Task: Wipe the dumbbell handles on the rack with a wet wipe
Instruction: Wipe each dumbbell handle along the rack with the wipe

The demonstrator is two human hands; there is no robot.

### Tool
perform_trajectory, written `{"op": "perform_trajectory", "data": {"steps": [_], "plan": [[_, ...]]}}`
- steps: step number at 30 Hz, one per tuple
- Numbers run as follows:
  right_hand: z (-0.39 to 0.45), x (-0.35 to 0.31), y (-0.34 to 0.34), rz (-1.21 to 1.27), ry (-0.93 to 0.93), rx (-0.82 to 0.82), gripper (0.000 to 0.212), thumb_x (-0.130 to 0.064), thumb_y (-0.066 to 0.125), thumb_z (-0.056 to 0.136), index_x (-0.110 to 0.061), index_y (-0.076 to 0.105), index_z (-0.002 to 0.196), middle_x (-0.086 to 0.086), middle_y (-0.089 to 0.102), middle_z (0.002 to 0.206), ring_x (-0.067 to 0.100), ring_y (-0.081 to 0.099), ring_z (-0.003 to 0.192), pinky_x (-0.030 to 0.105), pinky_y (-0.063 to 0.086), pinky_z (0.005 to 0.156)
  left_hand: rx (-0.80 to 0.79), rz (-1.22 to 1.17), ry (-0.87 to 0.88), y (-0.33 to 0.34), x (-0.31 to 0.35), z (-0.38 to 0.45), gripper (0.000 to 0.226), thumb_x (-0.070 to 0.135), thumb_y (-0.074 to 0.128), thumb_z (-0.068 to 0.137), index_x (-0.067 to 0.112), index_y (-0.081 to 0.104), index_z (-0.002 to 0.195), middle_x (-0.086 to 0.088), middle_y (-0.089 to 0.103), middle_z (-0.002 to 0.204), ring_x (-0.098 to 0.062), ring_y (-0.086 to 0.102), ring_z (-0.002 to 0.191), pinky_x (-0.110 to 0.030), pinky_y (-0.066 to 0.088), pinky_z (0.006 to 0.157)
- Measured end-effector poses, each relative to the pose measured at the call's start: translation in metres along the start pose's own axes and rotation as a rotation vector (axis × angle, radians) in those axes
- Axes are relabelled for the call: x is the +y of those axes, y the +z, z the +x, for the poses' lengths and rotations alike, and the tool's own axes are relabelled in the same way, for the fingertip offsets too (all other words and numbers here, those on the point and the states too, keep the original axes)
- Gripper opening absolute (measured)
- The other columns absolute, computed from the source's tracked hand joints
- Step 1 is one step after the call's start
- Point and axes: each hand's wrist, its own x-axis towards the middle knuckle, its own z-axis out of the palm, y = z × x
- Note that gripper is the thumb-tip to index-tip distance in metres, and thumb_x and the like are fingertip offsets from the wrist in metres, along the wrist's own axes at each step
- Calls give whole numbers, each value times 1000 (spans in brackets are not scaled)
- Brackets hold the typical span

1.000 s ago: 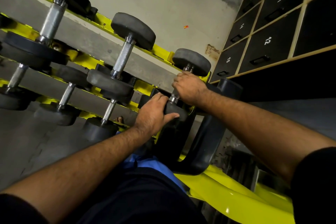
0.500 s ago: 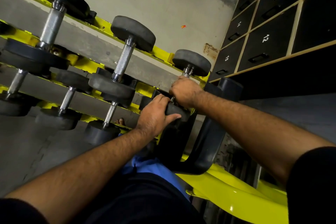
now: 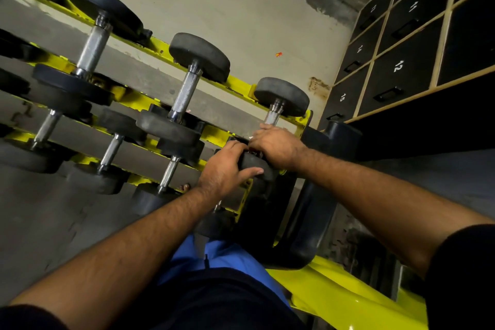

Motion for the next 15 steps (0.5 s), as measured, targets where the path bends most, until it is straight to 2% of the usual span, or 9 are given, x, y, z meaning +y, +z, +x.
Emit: {"op": "perform_trajectory", "data": {"steps": [2,6,7,9,11,15], "plan": [[-7,11,-4,24,-60,23,38,-18,70,85,-24,67,122,-2,68,123,18,59,120,41,34,115,1,7,-1,-1,2,1,63,58,75,75,15,61,118,-2,58,119,-22,58,107,-39,50,88],[-9,35,-3,8,97,221,42,-3,57,85,-14,67,125,7,65,130,25,55,127,39,34,115,1,-1,-11,-3,-3,3,63,56,78,74,14,62,118,-2,60,114,-18,58,103,-31,48,87],[-9,26,1,-7,79,232,40,-6,57,86,-13,67,123,8,65,129,26,55,126,39,34,114,-3,5,-13,-4,-4,3,64,58,78,73,15,62,118,-1,61,113,-18,58,102,-32,49,87],[-14,9,14,16,-88,218,33,-16,64,88,-15,69,120,7,68,125,25,59,122,39,37,113,5,19,-13,-4,-5,3,65,58,79,71,16,63,118,-2,62,112,-19,59,101,-35,50,88],[-20,12,23,49,-173,246,33,-17,69,86,-15,71,119,5,70,122,24,62,119,39,39,110,18,23,-20,-2,-1,2,63,54,81,72,15,63,119,-2,62,113,-19,59,102,-34,50,89],[-20,33,10,145,112,428,43,4,63,80,-14,72,117,7,71,120,26,64,116,41,48,105,26,68,-45,0,10,-3,61,51,77,78,15,60,125,-2,61,118,-19,58,106,-37,50,92]]}}
